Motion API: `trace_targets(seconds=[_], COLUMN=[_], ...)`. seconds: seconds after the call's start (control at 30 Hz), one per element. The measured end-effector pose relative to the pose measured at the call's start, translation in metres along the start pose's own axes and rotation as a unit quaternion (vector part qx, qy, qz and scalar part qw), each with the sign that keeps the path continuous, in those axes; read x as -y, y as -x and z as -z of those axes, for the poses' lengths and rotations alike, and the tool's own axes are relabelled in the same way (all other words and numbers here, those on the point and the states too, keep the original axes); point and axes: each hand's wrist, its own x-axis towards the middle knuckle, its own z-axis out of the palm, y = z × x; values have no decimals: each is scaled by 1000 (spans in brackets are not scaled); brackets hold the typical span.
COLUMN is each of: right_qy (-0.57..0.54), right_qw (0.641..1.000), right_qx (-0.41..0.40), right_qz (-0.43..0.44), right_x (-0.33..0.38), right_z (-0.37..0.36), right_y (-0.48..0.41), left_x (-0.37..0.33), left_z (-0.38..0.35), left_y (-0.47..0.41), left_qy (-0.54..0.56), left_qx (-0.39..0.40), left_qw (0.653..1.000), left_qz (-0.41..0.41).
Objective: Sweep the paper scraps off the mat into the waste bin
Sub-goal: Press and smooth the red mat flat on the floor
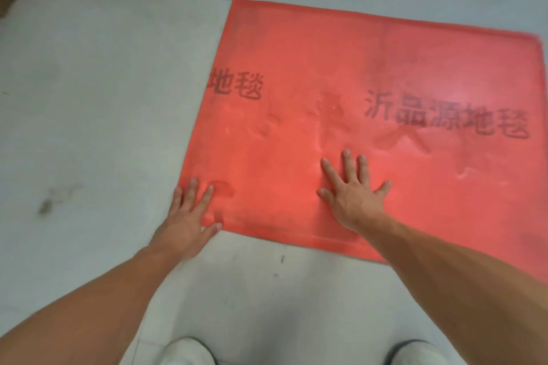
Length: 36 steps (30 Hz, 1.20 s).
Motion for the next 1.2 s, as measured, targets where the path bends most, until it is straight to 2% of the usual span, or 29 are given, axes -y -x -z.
trace_targets(seconds=[0.17, 0.27, 0.37, 0.5, 0.73, 0.8, 0.87, 0.97, 1.2], right_qy=[-20, -24, -25, -26, -15, -22, -29, -29, -33], right_qw=[1000, 1000, 1000, 1000, 1000, 1000, 1000, 999, 999], right_qx=[2, 10, 10, 3, -6, -7, -9, -13, -18], right_qz=[2, 7, 7, 6, 10, 9, 6, 9, 12], right_x=[0, 1, -2, -1, -2, 0, 1, 0, -2], right_z=[4, 7, 7, 3, 1, 2, 3, 2, -1], right_y=[2, 2, 2, 1, 1, 2, 3, 5, 3], left_x=[0, -1, -7, -16, -21, -29, -39, -57, -63], left_z=[9, 10, 15, 22, 28, 35, 37, 30, 20], left_y=[0, 0, -1, 11, 16, 10, 3, -4, -9], left_qy=[56, 82, -19, -61, -176, -162, -91, 34, 15], left_qx=[19, 12, 43, 70, 134, 93, 35, 45, 56], left_qw=[998, 993, 992, 984, 963, 970, 986, 992, 989], left_qz=[21, 81, 119, 151, 154, 156, 139, 116, 137])
